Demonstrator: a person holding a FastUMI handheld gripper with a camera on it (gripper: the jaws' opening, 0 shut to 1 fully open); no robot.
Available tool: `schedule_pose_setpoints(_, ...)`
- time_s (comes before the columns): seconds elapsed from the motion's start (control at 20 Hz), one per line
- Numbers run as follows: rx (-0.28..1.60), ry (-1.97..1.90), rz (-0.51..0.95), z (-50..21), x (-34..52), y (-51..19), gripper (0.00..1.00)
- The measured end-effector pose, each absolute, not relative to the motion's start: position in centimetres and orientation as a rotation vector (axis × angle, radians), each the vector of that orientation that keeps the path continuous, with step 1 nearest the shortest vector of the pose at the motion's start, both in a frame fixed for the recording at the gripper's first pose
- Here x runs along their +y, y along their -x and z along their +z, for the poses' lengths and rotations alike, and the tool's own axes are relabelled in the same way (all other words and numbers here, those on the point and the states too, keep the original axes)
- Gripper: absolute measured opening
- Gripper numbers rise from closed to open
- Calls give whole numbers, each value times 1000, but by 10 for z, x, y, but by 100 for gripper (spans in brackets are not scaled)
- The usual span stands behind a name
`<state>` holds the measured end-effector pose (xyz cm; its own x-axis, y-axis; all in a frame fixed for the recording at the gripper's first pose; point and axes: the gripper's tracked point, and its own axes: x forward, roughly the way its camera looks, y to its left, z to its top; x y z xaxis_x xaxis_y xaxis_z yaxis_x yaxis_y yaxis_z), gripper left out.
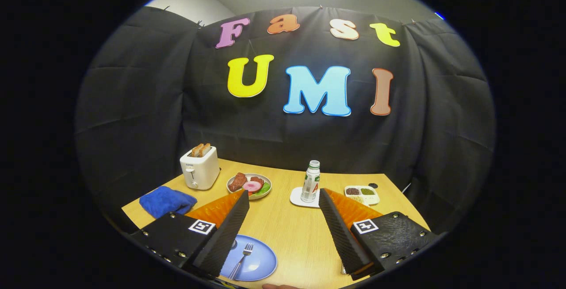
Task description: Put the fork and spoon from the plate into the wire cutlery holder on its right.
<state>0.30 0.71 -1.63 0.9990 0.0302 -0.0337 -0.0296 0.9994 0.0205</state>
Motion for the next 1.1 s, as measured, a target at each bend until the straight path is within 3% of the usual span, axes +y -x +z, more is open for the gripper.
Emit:
schedule_pose_setpoints(0.45,149,2,65,-47,25,-1,98)
schedule_pose_setpoints(0.9,461,-20,143,-139,60,5,98)
schedule_pose_setpoints(1.1,689,-40,198,-202,84,13,98)
